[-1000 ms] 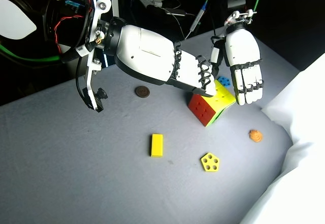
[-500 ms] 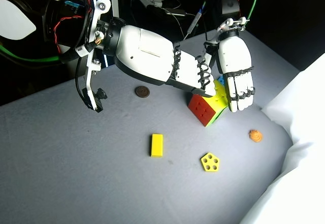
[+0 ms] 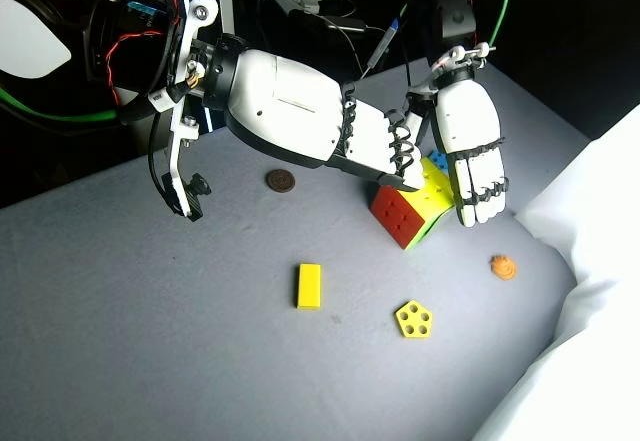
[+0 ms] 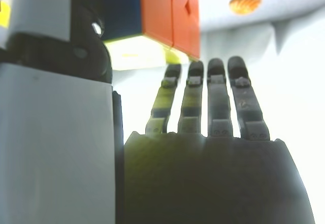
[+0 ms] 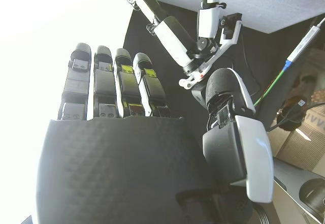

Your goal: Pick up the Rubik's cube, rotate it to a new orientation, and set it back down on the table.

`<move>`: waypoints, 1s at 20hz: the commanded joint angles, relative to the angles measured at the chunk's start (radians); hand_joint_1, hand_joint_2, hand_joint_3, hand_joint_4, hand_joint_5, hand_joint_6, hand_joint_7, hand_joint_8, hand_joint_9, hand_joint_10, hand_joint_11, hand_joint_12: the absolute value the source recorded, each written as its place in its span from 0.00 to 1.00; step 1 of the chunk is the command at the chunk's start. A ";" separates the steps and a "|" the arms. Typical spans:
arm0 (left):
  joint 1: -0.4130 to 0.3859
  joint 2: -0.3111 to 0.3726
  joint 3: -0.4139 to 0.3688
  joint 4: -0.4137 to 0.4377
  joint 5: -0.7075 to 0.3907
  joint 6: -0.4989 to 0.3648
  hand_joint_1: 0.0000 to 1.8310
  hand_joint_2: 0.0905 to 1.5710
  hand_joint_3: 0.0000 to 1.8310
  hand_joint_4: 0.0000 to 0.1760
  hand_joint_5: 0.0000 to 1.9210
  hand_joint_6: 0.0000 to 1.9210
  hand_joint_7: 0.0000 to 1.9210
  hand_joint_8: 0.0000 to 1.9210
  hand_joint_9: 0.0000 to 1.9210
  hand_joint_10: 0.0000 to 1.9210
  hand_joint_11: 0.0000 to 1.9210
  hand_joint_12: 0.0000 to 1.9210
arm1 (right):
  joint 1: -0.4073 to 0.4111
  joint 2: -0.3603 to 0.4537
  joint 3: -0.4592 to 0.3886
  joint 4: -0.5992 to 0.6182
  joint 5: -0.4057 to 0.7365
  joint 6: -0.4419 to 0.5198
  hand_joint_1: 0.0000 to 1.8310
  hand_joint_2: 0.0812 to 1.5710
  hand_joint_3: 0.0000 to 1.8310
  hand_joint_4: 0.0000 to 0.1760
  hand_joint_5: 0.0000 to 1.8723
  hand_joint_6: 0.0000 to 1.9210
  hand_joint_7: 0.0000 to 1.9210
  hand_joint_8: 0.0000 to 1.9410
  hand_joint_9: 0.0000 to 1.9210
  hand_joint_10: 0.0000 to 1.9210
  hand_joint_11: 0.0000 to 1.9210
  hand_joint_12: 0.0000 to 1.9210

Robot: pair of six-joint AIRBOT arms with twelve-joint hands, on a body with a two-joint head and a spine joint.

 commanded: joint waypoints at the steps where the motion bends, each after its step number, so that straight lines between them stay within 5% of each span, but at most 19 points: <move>1: -0.001 -0.003 0.006 0.044 -0.027 0.002 0.55 0.58 0.00 0.00 0.00 0.00 0.00 0.00 0.01 0.00 0.00 0.06 | 0.007 0.005 -0.005 0.009 0.112 -0.002 0.00 0.83 0.00 0.00 0.00 0.00 0.00 0.00 0.00 0.00 0.00 0.00; 7: 0.007 -0.028 0.033 0.033 -0.027 0.002 0.56 0.58 0.00 0.00 0.00 0.00 0.00 0.00 0.02 0.00 0.00 0.11 | 0.007 0.005 -0.005 0.003 0.112 -0.002 0.00 0.84 0.01 0.00 0.00 0.00 0.00 0.00 0.00 0.00 0.00 0.00; 20: 0.005 -0.053 0.054 0.045 -0.027 -0.009 0.52 0.60 0.00 0.00 0.00 0.00 0.00 0.00 0.00 0.00 0.01 0.03 | 0.007 0.005 -0.005 0.003 0.112 -0.002 0.00 0.84 0.00 0.00 0.00 0.00 0.00 0.00 0.00 0.00 0.00 0.00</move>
